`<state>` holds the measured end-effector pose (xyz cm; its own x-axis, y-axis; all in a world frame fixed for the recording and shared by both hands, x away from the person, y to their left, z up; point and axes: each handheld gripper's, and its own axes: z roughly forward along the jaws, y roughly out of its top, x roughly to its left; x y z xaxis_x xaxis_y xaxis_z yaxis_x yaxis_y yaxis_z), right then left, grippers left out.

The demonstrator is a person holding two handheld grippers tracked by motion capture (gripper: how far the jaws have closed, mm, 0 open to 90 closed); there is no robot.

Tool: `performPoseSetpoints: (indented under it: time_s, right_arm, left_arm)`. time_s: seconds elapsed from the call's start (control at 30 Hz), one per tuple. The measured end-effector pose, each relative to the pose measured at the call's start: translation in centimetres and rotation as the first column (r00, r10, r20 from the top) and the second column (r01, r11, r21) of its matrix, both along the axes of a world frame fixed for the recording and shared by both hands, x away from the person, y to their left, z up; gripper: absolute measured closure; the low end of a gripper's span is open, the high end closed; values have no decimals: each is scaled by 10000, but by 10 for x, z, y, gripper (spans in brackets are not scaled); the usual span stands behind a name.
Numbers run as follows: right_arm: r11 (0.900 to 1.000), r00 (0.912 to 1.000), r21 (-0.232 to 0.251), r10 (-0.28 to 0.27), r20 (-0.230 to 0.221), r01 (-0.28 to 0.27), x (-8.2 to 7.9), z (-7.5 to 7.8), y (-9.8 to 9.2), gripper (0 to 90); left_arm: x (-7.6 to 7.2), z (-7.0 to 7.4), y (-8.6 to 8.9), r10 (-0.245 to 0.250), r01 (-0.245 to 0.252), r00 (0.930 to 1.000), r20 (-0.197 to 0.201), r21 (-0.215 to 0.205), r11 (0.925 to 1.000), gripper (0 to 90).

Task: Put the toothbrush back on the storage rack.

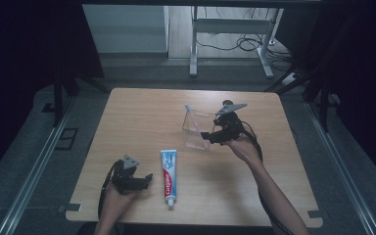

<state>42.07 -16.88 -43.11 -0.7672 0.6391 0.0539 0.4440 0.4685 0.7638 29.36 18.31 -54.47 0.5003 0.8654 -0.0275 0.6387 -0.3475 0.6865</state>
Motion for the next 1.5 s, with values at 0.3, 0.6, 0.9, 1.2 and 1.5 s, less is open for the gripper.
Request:
performPoseSetpoints:
  time_s: [0.3,0.6,0.9,1.2,1.5]
  right_arm:
    - [10000,9998,-6,-82,168,82,-10,0,-12,170]
    - [9999,9996,-96,-73,285,76,-21,0,-23,162]
    - [9998,9995,-84,-190,266,192,-31,-4,-36,147]
    - [9993,9989,13,-385,272,385,-40,-7,-50,145]
    - [9984,9977,77,-570,356,568,-49,-7,-65,145]
  left_arm:
    - [0,0,0,0,0,10000,2,-1,10000,132]
    - [0,0,0,1,-1,10000,5,-1,10000,132]
    - [0,0,0,-10,10,10000,2,9,10000,132]
    - [0,0,0,4,-4,10000,5,4,10000,133]
    - [0,0,0,16,-16,10000,14,-9,10000,133]
